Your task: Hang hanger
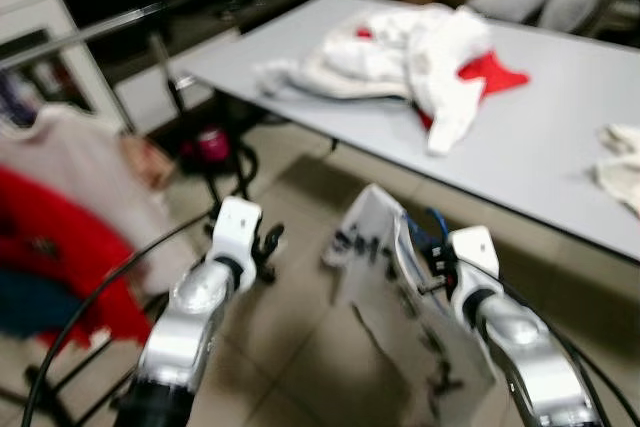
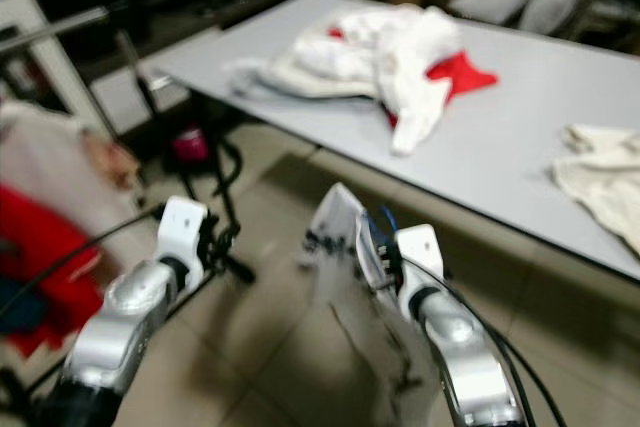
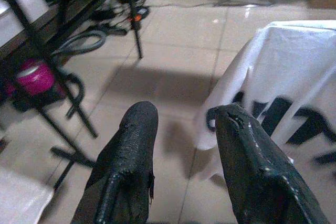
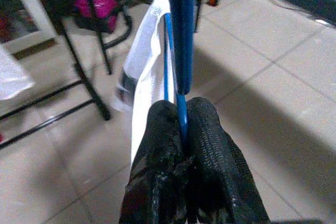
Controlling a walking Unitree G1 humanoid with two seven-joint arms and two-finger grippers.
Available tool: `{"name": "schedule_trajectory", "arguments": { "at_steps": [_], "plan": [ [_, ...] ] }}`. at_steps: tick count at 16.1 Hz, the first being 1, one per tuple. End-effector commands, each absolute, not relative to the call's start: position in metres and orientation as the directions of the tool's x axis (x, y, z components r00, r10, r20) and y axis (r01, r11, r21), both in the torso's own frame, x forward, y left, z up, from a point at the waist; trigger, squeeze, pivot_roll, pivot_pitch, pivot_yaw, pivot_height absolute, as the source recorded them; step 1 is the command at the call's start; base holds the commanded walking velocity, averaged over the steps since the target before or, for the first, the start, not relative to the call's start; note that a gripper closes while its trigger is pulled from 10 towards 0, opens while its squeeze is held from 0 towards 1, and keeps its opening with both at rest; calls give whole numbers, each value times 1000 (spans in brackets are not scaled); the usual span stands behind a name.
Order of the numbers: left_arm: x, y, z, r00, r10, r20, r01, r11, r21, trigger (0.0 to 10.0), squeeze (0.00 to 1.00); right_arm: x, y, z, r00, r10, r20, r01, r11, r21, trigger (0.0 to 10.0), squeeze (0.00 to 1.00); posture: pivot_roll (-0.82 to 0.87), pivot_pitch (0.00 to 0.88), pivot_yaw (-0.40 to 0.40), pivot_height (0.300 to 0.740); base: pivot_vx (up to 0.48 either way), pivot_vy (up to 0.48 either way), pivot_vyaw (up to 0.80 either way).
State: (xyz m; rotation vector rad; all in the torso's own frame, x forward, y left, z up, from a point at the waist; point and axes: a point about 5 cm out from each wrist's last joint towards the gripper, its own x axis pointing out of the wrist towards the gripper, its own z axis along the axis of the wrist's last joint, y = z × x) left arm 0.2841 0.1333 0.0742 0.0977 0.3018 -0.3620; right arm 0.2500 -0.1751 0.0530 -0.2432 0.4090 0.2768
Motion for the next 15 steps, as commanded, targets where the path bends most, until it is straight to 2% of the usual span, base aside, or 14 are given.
{"name": "schedule_trajectory", "arguments": {
  "at_steps": [1,3,5,8,12,15],
  "plan": [
    [285,127,78,892,-346,-290,375,926,50,10000,0,253,-181,57,896,194,-400,-281,945,-170,10000,0,-14,2,60,740,322,0,0],
    [282,132,78,896,-335,-290,365,930,52,10000,0,255,-177,52,884,214,-416,-296,944,-144,10000,0,-2,1,54,740,326,0,0],
    [281,137,73,896,-323,-304,350,936,39,10000,0,256,-170,53,878,236,-416,-326,932,-159,10000,0,-22,0,64,740,332,0,800],
    [283,130,74,883,-359,-301,389,920,43,10000,0,255,-172,54,879,238,-414,-324,934,-152,10000,0,-21,0,55,740,331,0,800],
    [283,142,73,901,-312,-302,342,938,51,10000,0,260,-172,52,877,239,-417,-329,931,-160,10000,0,-18,0,43,740,334,0,800],
    [284,134,75,899,-327,-292,355,934,47,10000,0,261,-175,51,878,231,-418,-324,932,-165,10000,0,-3,0,31,740,330,0,0]
  ]
}}
